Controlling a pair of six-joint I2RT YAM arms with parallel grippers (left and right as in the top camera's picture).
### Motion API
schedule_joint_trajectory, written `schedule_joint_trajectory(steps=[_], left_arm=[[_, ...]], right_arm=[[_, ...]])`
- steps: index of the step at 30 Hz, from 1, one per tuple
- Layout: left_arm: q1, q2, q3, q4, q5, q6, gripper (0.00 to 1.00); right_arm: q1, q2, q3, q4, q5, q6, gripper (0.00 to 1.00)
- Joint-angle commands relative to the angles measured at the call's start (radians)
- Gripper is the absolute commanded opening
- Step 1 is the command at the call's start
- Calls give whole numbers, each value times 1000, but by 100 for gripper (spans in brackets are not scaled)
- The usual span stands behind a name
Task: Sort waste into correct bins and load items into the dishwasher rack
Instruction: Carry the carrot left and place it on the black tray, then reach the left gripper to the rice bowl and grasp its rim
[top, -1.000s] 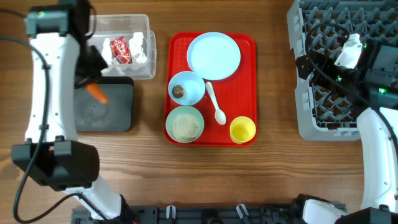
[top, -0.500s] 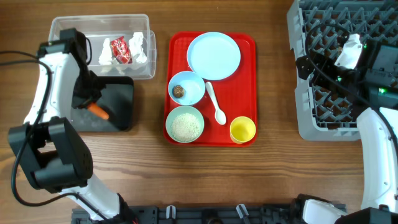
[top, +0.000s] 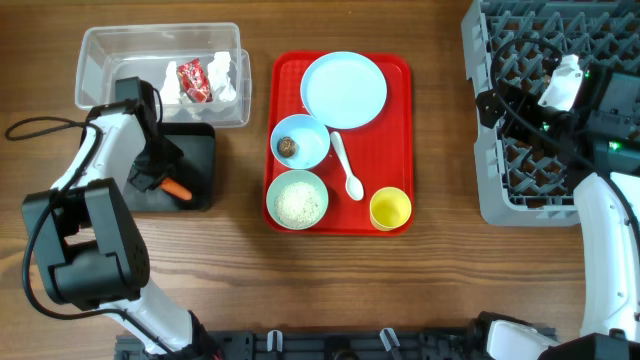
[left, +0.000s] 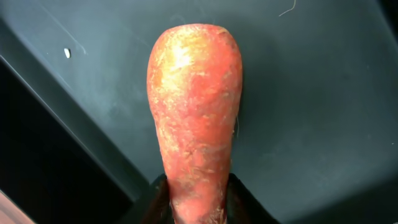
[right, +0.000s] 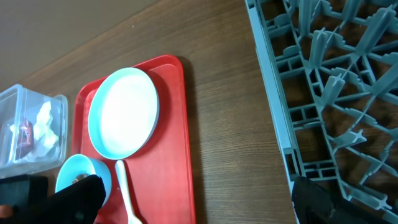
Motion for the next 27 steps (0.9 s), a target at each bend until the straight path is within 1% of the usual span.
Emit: schedule_joint_trajectory(steps=[1,2,3,4,6,14,16,19,23,27], left_arm=[[3,-11,-6,3,10,-26,53],[3,-11,-6,-2,10,-26,69],[3,-13,-6,-8,14,-26,77],[3,-16,-3,-19,17,-26,84],[3,-24,11,-45,12,-23,92],[-1,-148,142,-160,10,-13,94],[-14,-194,177,-180,31,60,95],[-54,-254,203,-175,105,177,95],[-186,-306,206,-149,227,336,94],[-373,-283,204,-149,241,490,95]], right_arm=[[0,7,3,1,18,5,100],[0,7,2,1,18,5,100],[0,7,3,1,18,5,100],[0,7,3,1,18,5,100],[0,7,3,1,18,5,100],[0,7,3,5,18,7,100],[0,7,3,3,18,7,100],[0,7,3,7,18,7,100],[0,7,3,8,18,7,100],[0,7,2,11,21,6,100]])
